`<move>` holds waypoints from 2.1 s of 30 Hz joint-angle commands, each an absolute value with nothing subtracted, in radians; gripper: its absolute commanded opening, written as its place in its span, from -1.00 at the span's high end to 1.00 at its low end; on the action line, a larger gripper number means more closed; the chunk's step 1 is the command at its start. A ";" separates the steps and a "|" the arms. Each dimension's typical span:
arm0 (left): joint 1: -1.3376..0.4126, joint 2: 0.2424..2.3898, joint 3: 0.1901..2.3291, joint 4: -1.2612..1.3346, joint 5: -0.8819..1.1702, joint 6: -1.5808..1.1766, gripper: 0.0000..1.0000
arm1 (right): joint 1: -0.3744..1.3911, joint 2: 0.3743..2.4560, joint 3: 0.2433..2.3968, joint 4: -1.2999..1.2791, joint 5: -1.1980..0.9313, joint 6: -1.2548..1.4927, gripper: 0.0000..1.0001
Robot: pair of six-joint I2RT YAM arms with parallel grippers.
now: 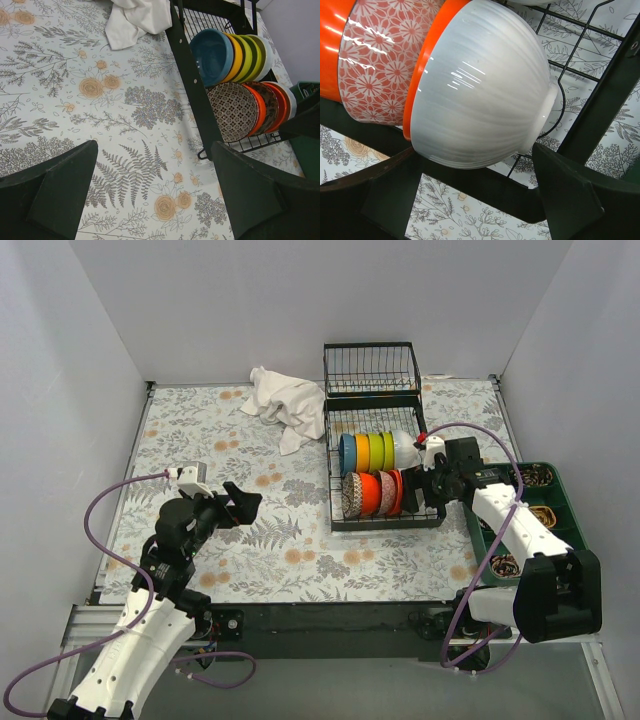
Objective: Unload the bowls from the dish rack
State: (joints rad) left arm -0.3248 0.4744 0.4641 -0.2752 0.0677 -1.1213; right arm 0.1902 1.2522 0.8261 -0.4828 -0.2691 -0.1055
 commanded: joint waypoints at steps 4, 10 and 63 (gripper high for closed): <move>-0.333 0.472 0.448 -0.250 0.061 -1.103 -0.96 | 0.187 1.255 0.816 -0.410 -0.281 -0.123 -0.91; -0.337 0.476 0.448 -0.249 0.061 -1.101 -0.96 | 0.186 1.261 0.816 -0.388 -0.298 -0.138 -0.90; -0.345 0.620 0.482 -0.186 0.204 -1.157 -0.97 | 0.261 1.005 0.910 -0.439 0.023 0.100 0.72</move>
State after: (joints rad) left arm -0.3378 0.5678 0.4511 -0.2382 0.1230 -1.1378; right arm 0.2581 1.0569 0.8246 -0.4717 0.0147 0.0799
